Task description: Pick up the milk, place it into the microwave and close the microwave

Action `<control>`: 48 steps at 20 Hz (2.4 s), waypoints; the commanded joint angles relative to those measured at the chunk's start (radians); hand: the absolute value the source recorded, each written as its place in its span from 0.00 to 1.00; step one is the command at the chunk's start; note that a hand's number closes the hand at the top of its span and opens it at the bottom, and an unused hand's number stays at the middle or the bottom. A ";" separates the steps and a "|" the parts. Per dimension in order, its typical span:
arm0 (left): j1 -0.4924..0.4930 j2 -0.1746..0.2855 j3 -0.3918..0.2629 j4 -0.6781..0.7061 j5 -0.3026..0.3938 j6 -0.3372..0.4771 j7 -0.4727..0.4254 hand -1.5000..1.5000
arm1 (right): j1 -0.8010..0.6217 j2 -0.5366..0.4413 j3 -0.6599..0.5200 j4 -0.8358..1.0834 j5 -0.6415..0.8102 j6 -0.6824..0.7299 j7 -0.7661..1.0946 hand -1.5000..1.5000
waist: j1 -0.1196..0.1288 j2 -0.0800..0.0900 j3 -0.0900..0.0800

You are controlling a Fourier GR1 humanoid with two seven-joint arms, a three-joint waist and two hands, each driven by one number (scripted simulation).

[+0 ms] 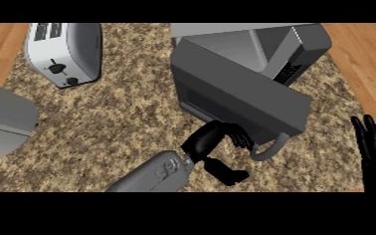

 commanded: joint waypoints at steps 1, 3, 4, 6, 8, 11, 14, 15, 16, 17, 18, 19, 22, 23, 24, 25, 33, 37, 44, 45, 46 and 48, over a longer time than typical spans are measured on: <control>-0.080 -0.008 -0.012 0.000 0.106 0.059 -0.032 1.00 | -0.044 -0.043 -0.010 -0.035 -0.038 0.036 0.044 0.00 | -0.040 0.010 -0.002; -0.089 -0.008 -0.005 -0.005 0.160 0.061 -0.060 1.00 | -0.051 -0.038 0.010 -0.064 -0.048 0.051 0.044 0.00 | -0.068 0.016 -0.002; -0.109 -0.008 0.010 -0.022 0.186 0.061 -0.078 1.00 | -0.047 -0.043 0.024 -0.074 -0.039 0.058 0.052 0.00 | -0.082 0.018 -0.003; -0.150 -0.008 0.019 -0.013 0.206 0.077 -0.107 1.00 | -0.062 -0.057 0.041 -0.084 -0.042 0.076 0.072 0.00 | -0.097 0.024 -0.004; -0.185 -0.008 0.023 0.003 0.243 0.097 -0.094 1.00 | -0.064 -0.056 0.042 -0.098 -0.049 0.079 0.071 0.00 | -0.119 0.024 -0.002; -0.228 -0.008 0.035 0.031 0.285 0.107 -0.108 1.00 | -0.093 -0.075 0.042 -0.138 -0.065 0.086 0.097 0.00 | -0.143 0.028 -0.002; -0.282 -0.008 0.052 0.067 0.312 0.125 -0.107 1.00 | -0.097 -0.081 0.018 -0.151 -0.087 0.069 0.121 0.00 | -0.178 0.034 -0.002; -0.288 -0.008 0.054 0.076 0.328 0.126 -0.111 1.00 | -0.101 -0.085 0.017 -0.155 -0.096 0.077 0.119 0.00 | -0.188 0.038 -0.001; -0.312 -0.008 0.047 0.077 0.331 0.135 -0.108 1.00 | -0.109 -0.087 0.034 -0.159 -0.103 0.086 0.134 0.00 | -0.190 0.038 0.000; -0.320 -0.008 0.054 0.097 0.338 0.140 -0.116 1.00 | -0.098 -0.094 0.028 -0.158 -0.103 0.092 0.132 0.00 | -0.200 0.041 0.001; -0.329 -0.008 0.058 0.098 0.353 0.143 -0.110 1.00 | -0.110 -0.101 0.028 -0.158 -0.104 0.095 0.139 0.00 | -0.212 0.048 0.000; -0.346 -0.008 0.057 0.109 0.357 0.142 -0.120 1.00 | -0.105 -0.105 0.036 -0.167 -0.109 0.101 0.150 0.00 | -0.214 0.047 0.000; -0.385 -0.008 0.055 0.131 0.376 0.164 -0.105 1.00 | -0.131 -0.126 0.029 -0.180 -0.126 0.112 0.167 0.00 | -0.236 0.049 0.001; -0.390 -0.007 0.066 0.146 0.387 0.162 -0.114 1.00 | -0.125 -0.129 0.019 -0.174 -0.141 0.117 0.169 0.00 | -0.240 0.053 0.002; -0.398 -0.007 0.076 0.154 0.400 0.167 -0.117 1.00 | -0.125 -0.126 0.028 -0.179 -0.142 0.116 0.175 0.00 | -0.240 0.055 0.001; -0.404 -0.007 0.071 0.162 0.404 0.179 -0.113 1.00 | -0.125 -0.133 0.015 -0.192 -0.151 0.116 0.174 0.00 | -0.257 0.049 0.002; -0.472 -0.007 0.085 0.204 0.454 0.210 -0.123 1.00 | -0.165 -0.178 -0.003 -0.200 -0.182 0.132 0.216 0.00 | -0.291 0.067 0.004; -0.484 -0.006 0.089 0.216 0.473 0.238 -0.126 1.00 | -0.182 -0.194 -0.018 -0.204 -0.205 0.135 0.230 0.00 | -0.312 0.071 0.005; -0.506 -0.005 0.087 0.229 0.497 0.275 -0.135 1.00 | -0.208 -0.236 -0.052 -0.201 -0.227 0.140 0.259 0.00 | -0.324 0.074 0.005; -0.493 -0.005 0.080 0.235 0.497 0.280 -0.144 1.00 | -0.215 -0.245 -0.060 -0.202 -0.222 0.136 0.263 0.00 | -0.327 0.078 0.004; -0.502 -0.005 0.085 0.240 0.497 0.284 -0.149 1.00 | -0.209 -0.247 -0.062 -0.198 -0.222 0.138 0.264 0.00 | -0.333 0.079 0.005; -0.513 -0.005 0.082 0.233 0.505 0.300 -0.141 1.00 | -0.221 -0.254 -0.066 -0.196 -0.230 0.141 0.269 0.00 | -0.340 0.079 0.006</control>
